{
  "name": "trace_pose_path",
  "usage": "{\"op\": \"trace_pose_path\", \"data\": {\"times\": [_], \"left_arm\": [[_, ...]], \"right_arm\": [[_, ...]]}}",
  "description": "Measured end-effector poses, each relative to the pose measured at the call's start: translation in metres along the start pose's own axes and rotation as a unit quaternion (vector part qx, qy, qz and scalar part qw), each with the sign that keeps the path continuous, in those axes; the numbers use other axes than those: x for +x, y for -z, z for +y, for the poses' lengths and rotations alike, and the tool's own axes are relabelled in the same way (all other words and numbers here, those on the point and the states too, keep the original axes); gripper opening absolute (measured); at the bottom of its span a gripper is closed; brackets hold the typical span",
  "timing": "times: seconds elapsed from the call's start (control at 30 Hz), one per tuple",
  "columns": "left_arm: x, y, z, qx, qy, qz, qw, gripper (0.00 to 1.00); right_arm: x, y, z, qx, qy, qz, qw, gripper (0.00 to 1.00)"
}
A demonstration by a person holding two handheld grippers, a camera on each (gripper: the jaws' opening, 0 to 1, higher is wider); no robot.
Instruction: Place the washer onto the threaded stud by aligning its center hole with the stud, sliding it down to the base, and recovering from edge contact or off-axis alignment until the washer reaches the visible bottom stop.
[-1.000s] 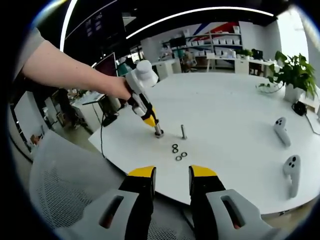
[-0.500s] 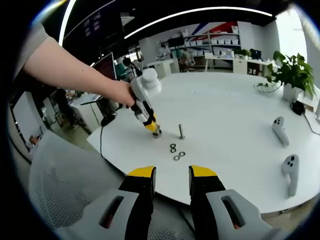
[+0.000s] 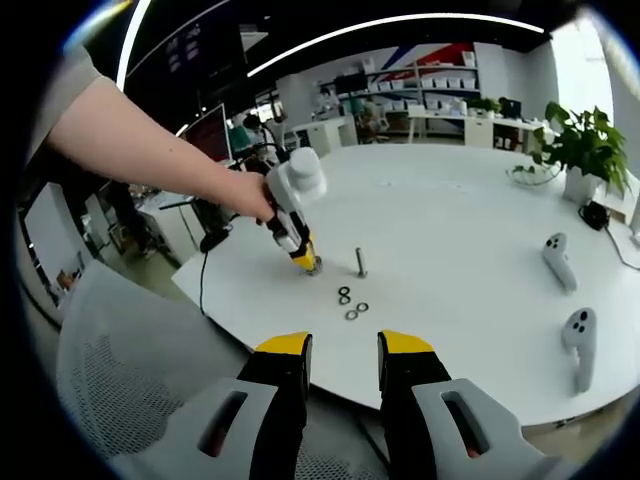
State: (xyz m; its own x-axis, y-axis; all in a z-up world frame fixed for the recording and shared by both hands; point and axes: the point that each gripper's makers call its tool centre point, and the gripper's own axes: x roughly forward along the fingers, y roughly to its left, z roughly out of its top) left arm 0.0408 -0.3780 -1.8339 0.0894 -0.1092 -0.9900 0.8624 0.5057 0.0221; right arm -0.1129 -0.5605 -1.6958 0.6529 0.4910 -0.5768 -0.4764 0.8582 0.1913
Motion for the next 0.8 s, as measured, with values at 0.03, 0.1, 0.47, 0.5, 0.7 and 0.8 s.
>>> {"op": "trace_pose_path", "data": {"times": [0.03, 0.1, 0.47, 0.5, 0.7, 0.8], "left_arm": [[0.001, 0.001, 0.000, -0.003, 0.000, -0.002, 1.0000, 0.19], [0.002, -0.001, 0.000, -0.015, 0.000, -0.012, 0.9998, 0.19], [0.004, -0.003, 0.005, -0.030, -0.004, -0.020, 0.9993, 0.21], [0.004, -0.004, 0.005, -0.033, -0.004, -0.022, 0.9992, 0.21], [-0.003, -0.002, 0.004, -0.049, -0.013, -0.041, 0.9979, 0.25], [-0.011, -0.003, 0.003, -0.056, -0.020, -0.058, 0.9965, 0.26]], "right_arm": [[0.000, 0.000, 0.000, 0.000, 0.000, 0.000, 1.0000, 0.28], [0.000, 0.000, 0.000, -0.001, 0.000, 0.000, 1.0000, 0.28], [0.000, -0.001, 0.000, -0.001, 0.001, -0.003, 1.0000, 0.28], [0.000, -0.001, 0.000, -0.001, 0.001, -0.002, 1.0000, 0.28], [0.000, 0.000, 0.000, -0.002, 0.001, 0.001, 1.0000, 0.28], [0.000, -0.001, 0.000, -0.004, 0.000, 0.002, 1.0000, 0.28]]}}
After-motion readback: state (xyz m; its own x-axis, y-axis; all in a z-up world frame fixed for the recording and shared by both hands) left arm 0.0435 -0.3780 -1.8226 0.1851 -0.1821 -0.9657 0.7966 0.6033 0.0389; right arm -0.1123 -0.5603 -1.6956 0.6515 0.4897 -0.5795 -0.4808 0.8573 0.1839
